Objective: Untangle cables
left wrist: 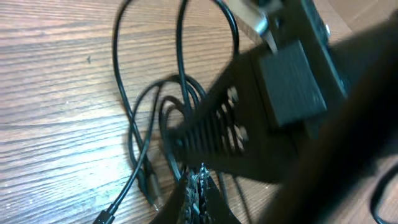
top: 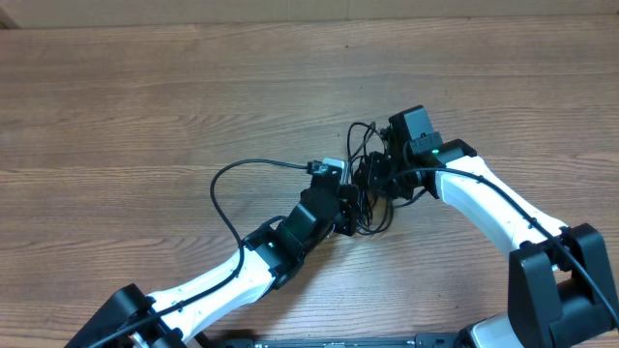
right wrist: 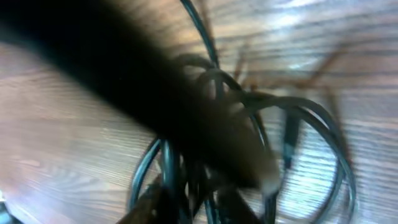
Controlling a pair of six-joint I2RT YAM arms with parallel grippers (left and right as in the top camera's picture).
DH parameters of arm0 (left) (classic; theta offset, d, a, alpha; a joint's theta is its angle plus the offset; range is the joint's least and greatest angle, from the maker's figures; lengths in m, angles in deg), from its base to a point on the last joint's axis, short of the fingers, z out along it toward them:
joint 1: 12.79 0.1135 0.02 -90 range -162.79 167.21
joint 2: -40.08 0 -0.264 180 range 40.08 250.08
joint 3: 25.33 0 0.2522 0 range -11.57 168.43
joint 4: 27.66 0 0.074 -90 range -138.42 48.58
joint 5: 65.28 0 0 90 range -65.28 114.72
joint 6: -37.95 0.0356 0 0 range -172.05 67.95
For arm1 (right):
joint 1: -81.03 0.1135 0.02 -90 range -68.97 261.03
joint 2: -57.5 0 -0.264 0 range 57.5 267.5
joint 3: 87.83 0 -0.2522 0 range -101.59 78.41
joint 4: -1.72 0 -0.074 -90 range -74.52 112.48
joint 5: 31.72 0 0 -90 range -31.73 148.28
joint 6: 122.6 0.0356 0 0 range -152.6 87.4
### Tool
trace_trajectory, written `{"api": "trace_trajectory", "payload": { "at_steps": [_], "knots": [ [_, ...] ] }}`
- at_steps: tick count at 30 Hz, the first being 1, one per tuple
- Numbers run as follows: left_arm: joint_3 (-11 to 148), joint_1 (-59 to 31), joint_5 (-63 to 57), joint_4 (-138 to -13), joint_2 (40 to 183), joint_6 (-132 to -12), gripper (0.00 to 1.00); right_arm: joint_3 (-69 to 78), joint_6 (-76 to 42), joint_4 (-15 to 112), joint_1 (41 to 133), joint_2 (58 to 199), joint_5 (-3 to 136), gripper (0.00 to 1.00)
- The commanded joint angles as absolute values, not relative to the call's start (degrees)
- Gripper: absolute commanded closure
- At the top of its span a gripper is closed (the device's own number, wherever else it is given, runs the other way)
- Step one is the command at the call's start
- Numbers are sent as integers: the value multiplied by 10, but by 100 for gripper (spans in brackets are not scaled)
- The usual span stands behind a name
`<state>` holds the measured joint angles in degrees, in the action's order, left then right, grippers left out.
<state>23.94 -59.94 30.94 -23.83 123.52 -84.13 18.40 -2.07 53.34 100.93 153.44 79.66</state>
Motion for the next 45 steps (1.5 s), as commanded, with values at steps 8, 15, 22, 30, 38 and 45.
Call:
{"api": "trace_trajectory", "payload": {
  "at_steps": [8, 15, 22, 30, 38, 45],
  "knots": [
    [239, -570, 391, -237, 1126, -857, 96, 173, -25, 581, 1008, 1520, 765, 69],
    [239, -520, 413, -246, 1067, -858, 96, 173, -24, 621, 1008, 1520, 691, 65],
    [240, -405, 412, -281, 979, -854, 96, 173, -24, 654, 1008, 1520, 618, 64],
    [240, -253, 353, -368, 917, -857, 96, 173, -7, 653, 1008, 1520, 592, 57],
    [240, -104, 372, -479, 920, -941, 95, 173, 2, 664, 1008, 1520, 561, 66],
    [240, 56, 265, -520, 922, -939, 96, 173, 114, 719, 991, 1520, 448, 68]
  ]
}}
